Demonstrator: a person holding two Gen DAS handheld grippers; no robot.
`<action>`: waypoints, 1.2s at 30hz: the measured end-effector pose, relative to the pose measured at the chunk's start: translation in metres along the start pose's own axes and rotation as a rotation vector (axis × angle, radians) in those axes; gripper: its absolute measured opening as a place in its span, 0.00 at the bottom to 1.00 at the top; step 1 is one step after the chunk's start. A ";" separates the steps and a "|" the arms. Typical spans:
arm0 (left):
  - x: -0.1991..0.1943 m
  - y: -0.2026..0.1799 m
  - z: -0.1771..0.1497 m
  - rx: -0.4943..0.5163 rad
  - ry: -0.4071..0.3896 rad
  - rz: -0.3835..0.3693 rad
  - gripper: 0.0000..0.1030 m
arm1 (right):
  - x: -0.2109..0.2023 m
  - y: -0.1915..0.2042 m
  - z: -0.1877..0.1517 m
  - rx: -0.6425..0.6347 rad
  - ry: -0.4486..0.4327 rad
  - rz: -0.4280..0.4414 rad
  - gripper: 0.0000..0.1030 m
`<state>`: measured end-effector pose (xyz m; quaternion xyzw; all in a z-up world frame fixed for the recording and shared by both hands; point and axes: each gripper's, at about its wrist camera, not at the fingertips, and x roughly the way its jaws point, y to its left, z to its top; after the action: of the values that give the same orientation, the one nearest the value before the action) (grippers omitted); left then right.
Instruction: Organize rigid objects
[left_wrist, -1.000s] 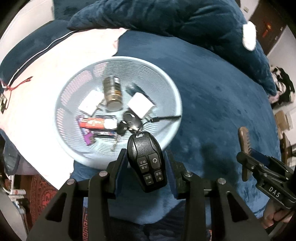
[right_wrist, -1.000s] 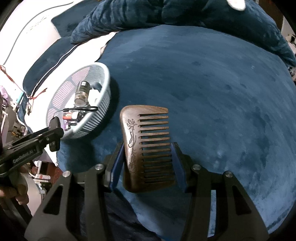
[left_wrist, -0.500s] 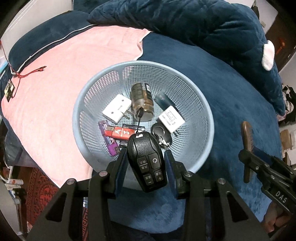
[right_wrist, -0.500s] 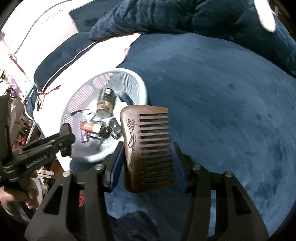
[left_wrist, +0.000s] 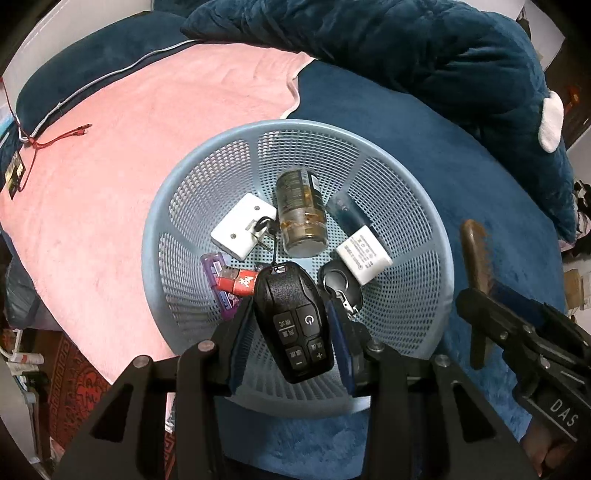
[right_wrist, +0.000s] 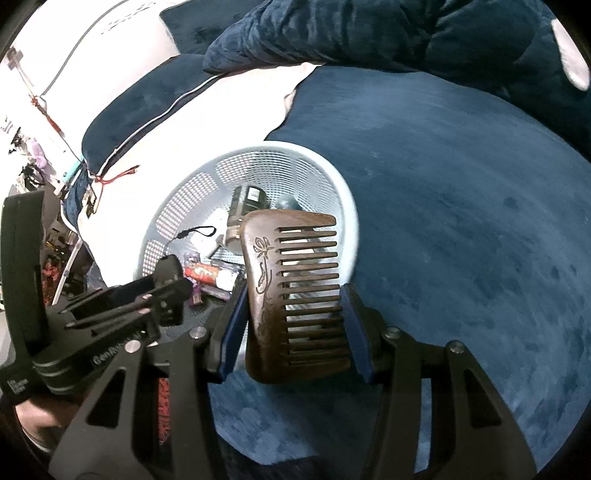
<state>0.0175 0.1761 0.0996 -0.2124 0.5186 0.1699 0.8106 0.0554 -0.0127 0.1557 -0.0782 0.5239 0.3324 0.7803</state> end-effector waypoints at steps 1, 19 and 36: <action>0.001 0.001 0.001 0.000 0.001 0.000 0.39 | 0.002 0.002 0.002 -0.003 0.001 0.002 0.49; 0.011 0.009 0.011 -0.006 -0.002 0.015 0.77 | 0.020 0.002 0.012 0.042 0.034 0.166 0.51; -0.015 0.000 -0.010 -0.008 -0.019 0.034 0.94 | -0.005 -0.022 -0.002 0.097 0.042 0.047 0.97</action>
<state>0.0045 0.1699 0.1095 -0.2054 0.5137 0.1877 0.8116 0.0653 -0.0326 0.1542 -0.0350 0.5576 0.3232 0.7638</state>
